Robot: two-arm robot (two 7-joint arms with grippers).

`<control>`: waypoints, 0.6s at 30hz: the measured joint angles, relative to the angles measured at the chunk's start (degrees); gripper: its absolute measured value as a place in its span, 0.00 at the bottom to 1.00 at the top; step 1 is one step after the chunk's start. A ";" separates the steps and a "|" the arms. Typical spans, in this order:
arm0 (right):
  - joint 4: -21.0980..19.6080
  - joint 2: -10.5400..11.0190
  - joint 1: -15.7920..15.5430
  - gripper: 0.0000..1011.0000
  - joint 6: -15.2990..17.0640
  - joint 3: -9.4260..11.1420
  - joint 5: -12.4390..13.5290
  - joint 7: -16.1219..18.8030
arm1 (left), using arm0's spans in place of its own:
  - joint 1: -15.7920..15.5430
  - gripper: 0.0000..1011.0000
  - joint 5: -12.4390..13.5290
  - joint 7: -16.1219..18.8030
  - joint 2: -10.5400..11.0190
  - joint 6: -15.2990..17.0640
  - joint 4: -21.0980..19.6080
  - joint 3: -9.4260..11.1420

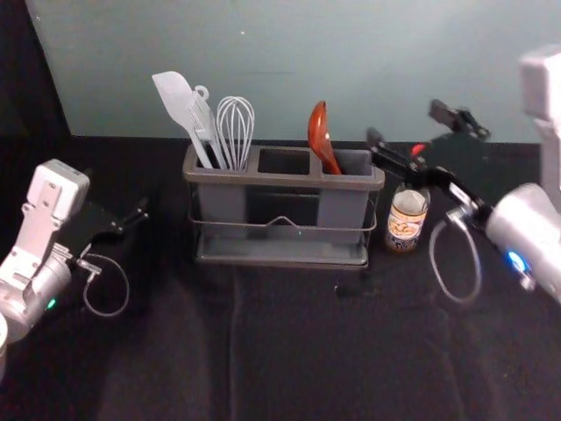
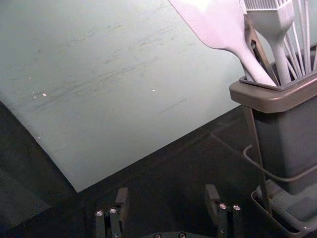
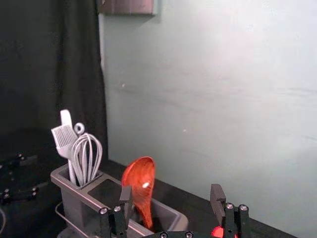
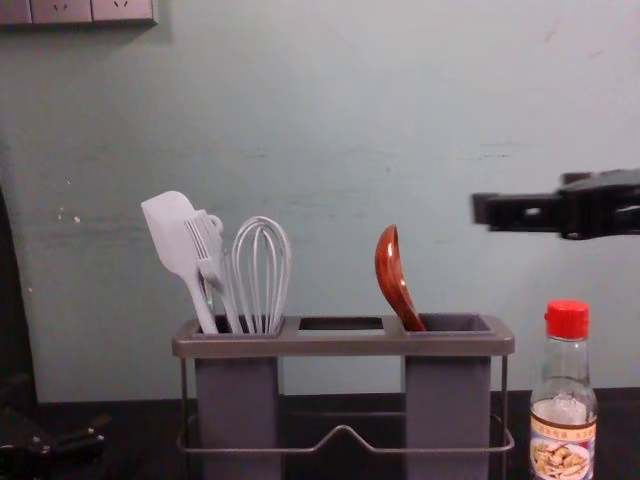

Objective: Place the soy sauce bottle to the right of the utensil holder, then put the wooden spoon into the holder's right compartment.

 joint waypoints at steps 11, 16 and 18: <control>-5.33 -1.17 -15.86 0.99 -14.26 5.02 -4.22 -4.36 | 0.00 0.99 0.00 0.00 0.00 0.00 0.00 0.00; -3.41 -2.00 -21.39 0.99 -24.38 5.44 -8.95 -6.80 | 0.00 0.99 0.00 0.00 0.00 0.00 0.00 0.00; -2.00 -2.53 -22.35 0.99 -27.46 5.34 -10.38 -7.63 | 0.00 0.99 0.00 0.00 0.00 0.00 0.00 0.00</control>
